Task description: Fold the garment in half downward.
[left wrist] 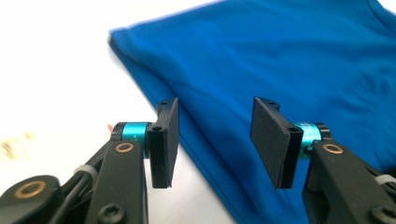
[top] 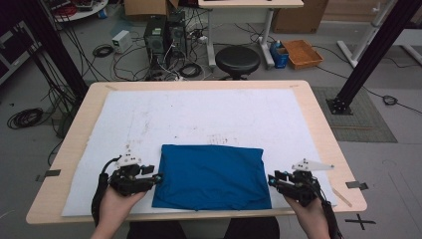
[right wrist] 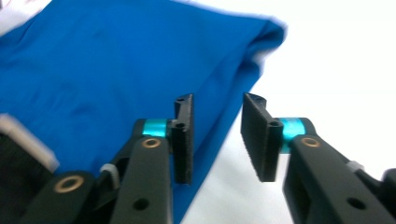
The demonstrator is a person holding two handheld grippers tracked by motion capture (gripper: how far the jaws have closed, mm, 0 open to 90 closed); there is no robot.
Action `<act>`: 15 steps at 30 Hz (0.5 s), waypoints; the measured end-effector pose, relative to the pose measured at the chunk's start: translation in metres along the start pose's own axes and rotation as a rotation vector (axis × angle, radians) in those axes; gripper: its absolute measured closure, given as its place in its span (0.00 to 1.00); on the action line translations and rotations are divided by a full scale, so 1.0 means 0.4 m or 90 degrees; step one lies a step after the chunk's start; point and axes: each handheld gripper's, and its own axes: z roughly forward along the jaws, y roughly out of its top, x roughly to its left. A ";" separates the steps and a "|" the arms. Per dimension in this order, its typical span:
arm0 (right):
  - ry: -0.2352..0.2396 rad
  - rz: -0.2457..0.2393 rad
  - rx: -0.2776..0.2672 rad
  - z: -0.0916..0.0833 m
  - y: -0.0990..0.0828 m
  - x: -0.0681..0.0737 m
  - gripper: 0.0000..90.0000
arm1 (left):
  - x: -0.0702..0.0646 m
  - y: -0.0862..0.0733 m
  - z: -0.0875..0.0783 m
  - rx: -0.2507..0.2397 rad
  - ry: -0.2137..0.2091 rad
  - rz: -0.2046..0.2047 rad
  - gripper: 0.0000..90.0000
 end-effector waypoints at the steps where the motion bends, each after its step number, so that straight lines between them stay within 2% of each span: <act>1: -0.005 0.009 -0.002 0.011 0.014 -0.011 0.66 | 0.009 0.011 0.011 -0.003 0.003 -0.006 0.57; 4: -0.022 0.034 -0.017 0.056 0.061 -0.047 0.61 | 0.037 0.045 0.054 -0.002 0.015 -0.023 0.55; 6: -0.020 0.063 -0.016 0.093 0.091 -0.074 0.58 | 0.058 0.063 0.084 0.001 0.025 -0.035 0.54; 8: -0.028 0.082 -0.012 0.128 0.115 -0.095 0.56 | 0.077 0.077 0.110 0.003 0.038 -0.049 0.52; 10: -0.021 0.101 -0.001 0.162 0.129 -0.112 0.55 | 0.091 0.086 0.130 0.003 0.051 -0.058 0.52; 13: -0.021 0.114 0.026 0.205 0.133 -0.123 0.59 | 0.105 0.093 0.154 0.011 0.064 -0.064 0.51; 15: -0.024 0.097 0.039 0.223 0.130 -0.122 0.69 | 0.112 0.092 0.169 0.021 0.068 -0.069 0.51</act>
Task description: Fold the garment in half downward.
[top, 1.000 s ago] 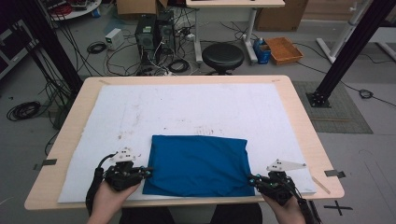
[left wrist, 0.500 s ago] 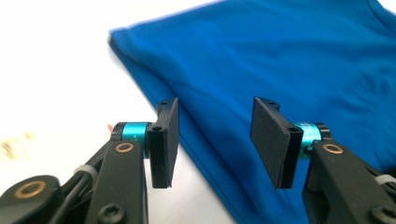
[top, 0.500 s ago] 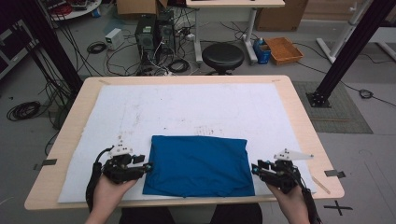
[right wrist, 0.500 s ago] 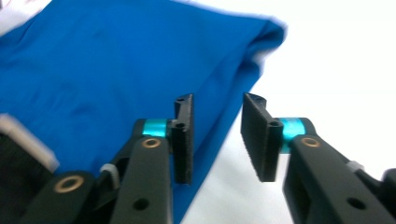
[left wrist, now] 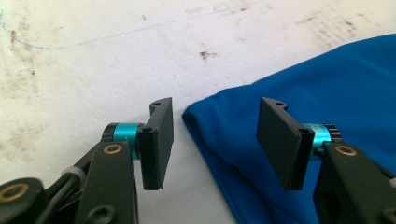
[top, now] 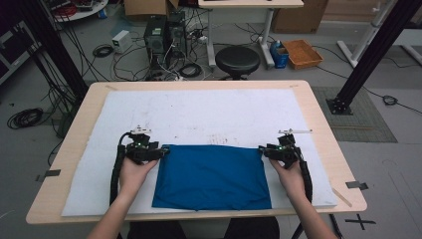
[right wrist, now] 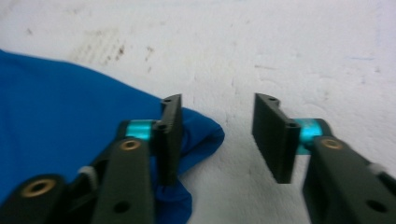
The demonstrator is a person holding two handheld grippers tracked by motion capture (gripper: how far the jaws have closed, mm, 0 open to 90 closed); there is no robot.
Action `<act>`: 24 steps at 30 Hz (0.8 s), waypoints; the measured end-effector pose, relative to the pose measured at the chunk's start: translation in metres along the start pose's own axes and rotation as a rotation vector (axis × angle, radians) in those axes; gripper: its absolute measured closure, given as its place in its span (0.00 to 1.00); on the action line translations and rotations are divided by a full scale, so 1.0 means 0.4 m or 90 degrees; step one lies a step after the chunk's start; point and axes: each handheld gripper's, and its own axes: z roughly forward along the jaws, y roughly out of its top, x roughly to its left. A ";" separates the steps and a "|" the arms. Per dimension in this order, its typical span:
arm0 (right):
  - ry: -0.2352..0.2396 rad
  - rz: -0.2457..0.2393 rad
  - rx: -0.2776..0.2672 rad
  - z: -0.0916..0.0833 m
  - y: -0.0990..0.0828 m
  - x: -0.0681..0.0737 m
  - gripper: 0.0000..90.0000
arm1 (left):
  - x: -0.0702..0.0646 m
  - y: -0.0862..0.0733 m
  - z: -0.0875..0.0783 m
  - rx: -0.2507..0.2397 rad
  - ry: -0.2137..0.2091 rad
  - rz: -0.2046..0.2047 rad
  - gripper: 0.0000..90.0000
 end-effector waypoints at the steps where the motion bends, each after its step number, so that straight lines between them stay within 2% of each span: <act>1: 0.002 -0.007 0.002 0.004 -0.001 0.001 0.74 | 0.002 -0.001 0.006 0.008 0.001 0.002 0.52; 2: 0.004 -0.017 0.010 0.009 -0.001 0.004 0.78 | 0.002 -0.003 0.013 0.018 -0.001 0.006 0.53; 4: -0.002 -0.053 0.019 0.017 -0.002 0.013 0.89 | -0.002 -0.005 0.013 0.016 0.017 0.028 0.62; 5: -0.008 -0.066 0.017 0.017 -0.002 0.016 0.94 | 0.001 -0.005 0.012 0.020 0.002 0.033 0.71; 6: -0.003 -0.066 0.017 0.017 0.000 0.014 0.95 | 0.002 -0.005 0.013 0.021 -0.004 0.026 0.80; 7: 0.002 -0.065 0.016 0.017 0.002 0.010 0.96 | 0.000 -0.005 0.013 0.022 0.005 0.034 0.83; 8: 0.002 -0.071 0.017 0.016 0.005 0.007 0.96 | -0.001 -0.005 0.013 0.020 0.002 0.043 0.90; 9: 0.000 -0.076 0.016 0.014 0.008 0.006 0.96 | -0.003 -0.004 0.014 0.015 0.004 0.038 0.94; 12: -0.007 -0.118 0.001 0.007 0.018 0.005 0.96 | -0.005 -0.003 0.016 0.009 0.005 0.039 0.96; 14: -0.015 -0.138 -0.005 0.002 0.027 0.005 0.96 | -0.002 -0.002 0.018 0.003 0.002 0.029 0.96; 18: -0.023 -0.161 -0.012 0.005 0.055 -0.002 0.96 | 0.007 0.002 0.021 -0.004 0.003 0.019 0.96; 22: 0.011 -0.132 0.002 0.010 0.056 0.007 0.94 | 0.012 0.003 0.022 -0.009 -0.005 0.008 0.96; 24: 0.028 -0.110 0.000 0.004 0.041 0.016 0.81 | 0.013 0.003 0.021 -0.007 -0.008 0.004 0.96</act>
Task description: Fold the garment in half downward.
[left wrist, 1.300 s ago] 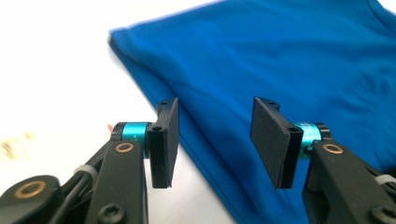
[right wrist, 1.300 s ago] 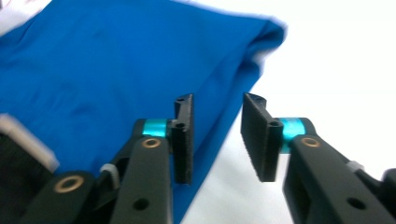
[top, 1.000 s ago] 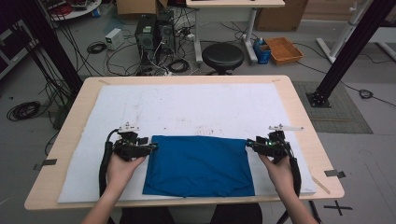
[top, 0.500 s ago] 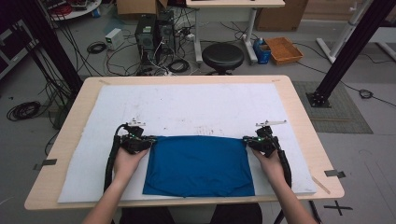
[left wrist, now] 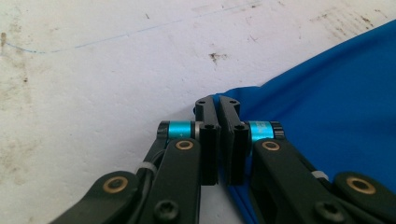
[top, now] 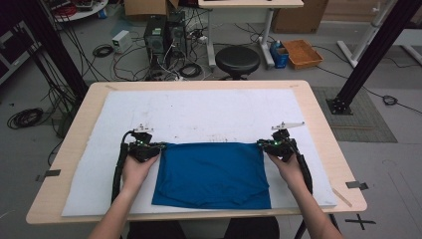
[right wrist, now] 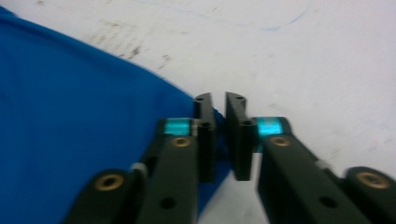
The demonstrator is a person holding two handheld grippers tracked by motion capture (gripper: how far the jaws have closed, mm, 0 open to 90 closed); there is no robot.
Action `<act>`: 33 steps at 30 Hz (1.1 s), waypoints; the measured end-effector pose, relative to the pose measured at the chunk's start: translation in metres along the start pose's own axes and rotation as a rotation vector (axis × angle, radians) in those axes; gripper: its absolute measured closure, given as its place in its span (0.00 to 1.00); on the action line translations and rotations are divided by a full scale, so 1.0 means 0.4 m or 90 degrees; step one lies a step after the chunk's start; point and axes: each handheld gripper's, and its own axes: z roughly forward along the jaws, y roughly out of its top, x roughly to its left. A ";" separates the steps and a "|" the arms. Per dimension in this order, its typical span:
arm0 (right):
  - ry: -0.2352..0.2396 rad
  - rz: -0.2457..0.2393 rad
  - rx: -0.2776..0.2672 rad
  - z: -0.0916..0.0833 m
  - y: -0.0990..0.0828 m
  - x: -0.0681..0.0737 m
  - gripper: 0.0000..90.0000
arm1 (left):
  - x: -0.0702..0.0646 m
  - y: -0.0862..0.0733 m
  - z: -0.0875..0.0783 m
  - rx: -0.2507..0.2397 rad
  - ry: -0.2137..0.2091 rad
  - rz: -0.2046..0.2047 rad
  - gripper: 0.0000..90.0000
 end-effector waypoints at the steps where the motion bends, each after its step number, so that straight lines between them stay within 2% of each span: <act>1: -0.009 0.020 -0.008 -0.010 -0.009 0.006 0.69 | 0.000 0.000 -0.002 0.000 0.002 0.002 0.94; 2: -0.023 0.035 -0.014 -0.019 -0.014 0.008 0.61 | -0.002 0.000 -0.006 -0.005 0.005 0.003 0.92; 3: -0.041 0.060 -0.026 -0.035 -0.022 0.008 0.57 | -0.005 0.000 -0.012 -0.009 0.008 0.001 0.88; 4: -0.034 0.081 -0.041 -0.056 -0.032 0.006 0.59 | -0.007 0.000 -0.019 -0.012 0.005 0.007 0.85; 5: -0.022 0.092 -0.056 -0.076 -0.045 0.007 0.59 | -0.010 -0.001 -0.027 -0.014 0.005 0.011 0.84; 6: -0.009 0.096 -0.056 -0.096 -0.059 0.014 0.61 | -0.013 -0.001 -0.035 -0.014 0.008 0.011 0.81; 8: 0.012 0.078 -0.047 -0.134 -0.092 0.043 0.63 | -0.018 -0.004 -0.055 -0.019 0.000 0.012 0.79; 10: 0.020 0.059 -0.035 -0.167 -0.132 0.075 0.63 | -0.030 -0.015 -0.082 -0.022 -0.019 0.015 0.71; 11: 0.024 0.053 -0.026 -0.178 -0.150 0.088 0.64 | -0.037 -0.025 -0.098 -0.022 -0.022 0.022 0.70; 13: 0.030 0.049 -0.012 -0.194 -0.178 0.105 0.64 | -0.056 -0.053 -0.132 -0.023 -0.036 0.030 0.70; 14: 0.022 0.043 -0.007 -0.198 -0.188 0.112 0.65 | -0.066 -0.069 -0.148 -0.019 -0.043 0.033 0.70; 18: 0.023 0.043 0.003 -0.198 -0.214 0.123 0.67 | -0.121 -0.132 -0.192 0.018 -0.057 0.066 0.73; 21: 0.025 0.039 0.007 -0.189 -0.218 0.129 0.69 | -0.155 -0.163 -0.201 0.046 -0.045 0.095 0.74; 24: 0.028 0.021 0.020 -0.178 -0.216 0.139 0.78 | -0.171 -0.180 -0.189 0.065 -0.047 0.111 0.75; 26: 0.027 0.006 0.034 -0.170 -0.217 0.146 0.89 | -0.175 -0.186 -0.179 0.078 -0.061 0.121 0.85; 27: 0.023 -0.006 0.037 -0.168 -0.219 0.149 0.94 | -0.177 -0.188 -0.176 0.076 -0.060 0.130 0.91; 28: 0.022 -0.012 0.039 -0.168 -0.220 0.154 0.98 | -0.177 -0.186 -0.175 0.074 -0.064 0.131 0.97; 30: 0.021 -0.027 0.039 -0.172 -0.221 0.161 0.99 | -0.171 -0.181 -0.177 0.074 -0.076 0.123 0.98; 33: 0.025 -0.029 0.031 -0.187 -0.220 0.168 0.99 | -0.163 -0.174 -0.193 0.058 -0.094 0.108 0.98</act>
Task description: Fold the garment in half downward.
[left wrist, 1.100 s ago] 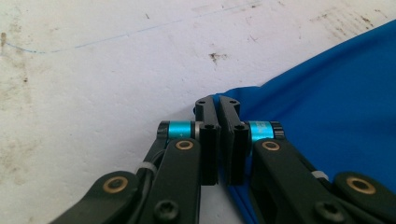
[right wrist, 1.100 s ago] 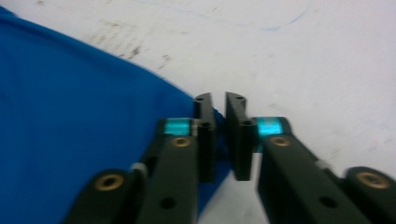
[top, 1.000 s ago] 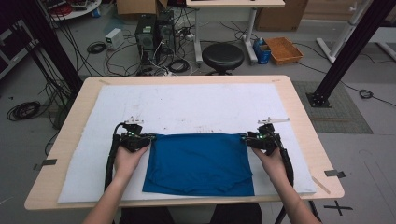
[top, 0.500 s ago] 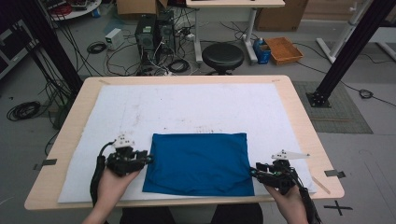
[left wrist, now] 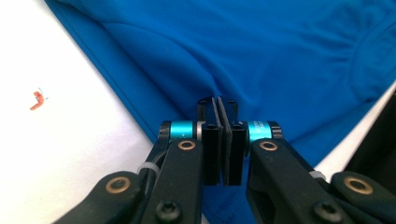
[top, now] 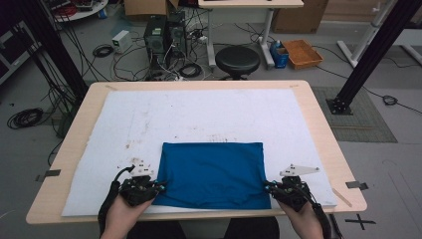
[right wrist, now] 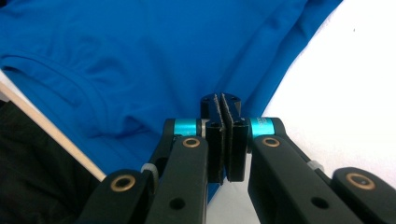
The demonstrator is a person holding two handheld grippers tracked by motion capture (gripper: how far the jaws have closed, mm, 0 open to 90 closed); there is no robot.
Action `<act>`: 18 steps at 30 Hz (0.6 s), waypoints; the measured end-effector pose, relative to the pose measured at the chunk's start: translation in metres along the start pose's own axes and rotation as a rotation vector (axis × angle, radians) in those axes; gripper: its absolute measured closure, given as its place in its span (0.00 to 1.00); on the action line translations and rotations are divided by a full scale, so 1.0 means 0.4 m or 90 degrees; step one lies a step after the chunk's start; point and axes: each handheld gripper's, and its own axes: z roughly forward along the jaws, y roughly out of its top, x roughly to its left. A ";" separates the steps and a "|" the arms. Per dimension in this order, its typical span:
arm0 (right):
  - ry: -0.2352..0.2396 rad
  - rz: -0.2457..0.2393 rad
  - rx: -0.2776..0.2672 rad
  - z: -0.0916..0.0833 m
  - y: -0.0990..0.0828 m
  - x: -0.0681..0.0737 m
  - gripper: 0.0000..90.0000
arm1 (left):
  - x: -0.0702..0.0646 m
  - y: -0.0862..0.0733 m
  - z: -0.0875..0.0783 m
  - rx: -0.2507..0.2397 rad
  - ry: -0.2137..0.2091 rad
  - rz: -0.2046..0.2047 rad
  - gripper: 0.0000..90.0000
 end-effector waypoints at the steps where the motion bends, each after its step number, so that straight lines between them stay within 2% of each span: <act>1: 0.004 0.002 -0.003 -0.007 0.000 0.003 0.99 | 0.002 0.001 -0.012 -0.008 -0.005 -0.004 0.98; 4: 0.023 0.007 -0.011 -0.030 -0.005 0.016 0.99 | 0.006 0.002 -0.046 -0.024 -0.018 -0.014 0.98; 9: 0.034 -0.010 0.007 -0.039 -0.027 0.046 0.99 | 0.012 -0.012 -0.061 -0.013 -0.004 -0.013 0.98; 10: 0.031 -0.010 0.008 -0.036 -0.031 0.049 0.97 | 0.016 -0.014 -0.059 -0.011 -0.003 -0.013 0.97; 12: 0.031 -0.009 0.008 -0.031 -0.034 0.047 0.85 | 0.022 -0.015 -0.051 -0.013 0.005 -0.022 0.92; 15: 0.022 0.005 -0.024 -0.037 -0.015 0.023 0.80 | 0.028 -0.009 -0.043 -0.014 0.007 -0.026 0.78; 16: 0.004 0.013 -0.040 -0.040 -0.001 0.008 0.75 | 0.030 -0.004 -0.041 -0.016 0.010 -0.024 0.75; 17: -0.008 0.030 -0.057 -0.039 0.015 -0.010 0.74 | 0.032 0.002 -0.040 -0.019 0.014 -0.024 0.72; 18: -0.005 0.050 -0.066 -0.035 0.035 -0.036 0.73 | 0.036 0.010 -0.038 -0.023 0.019 -0.023 0.72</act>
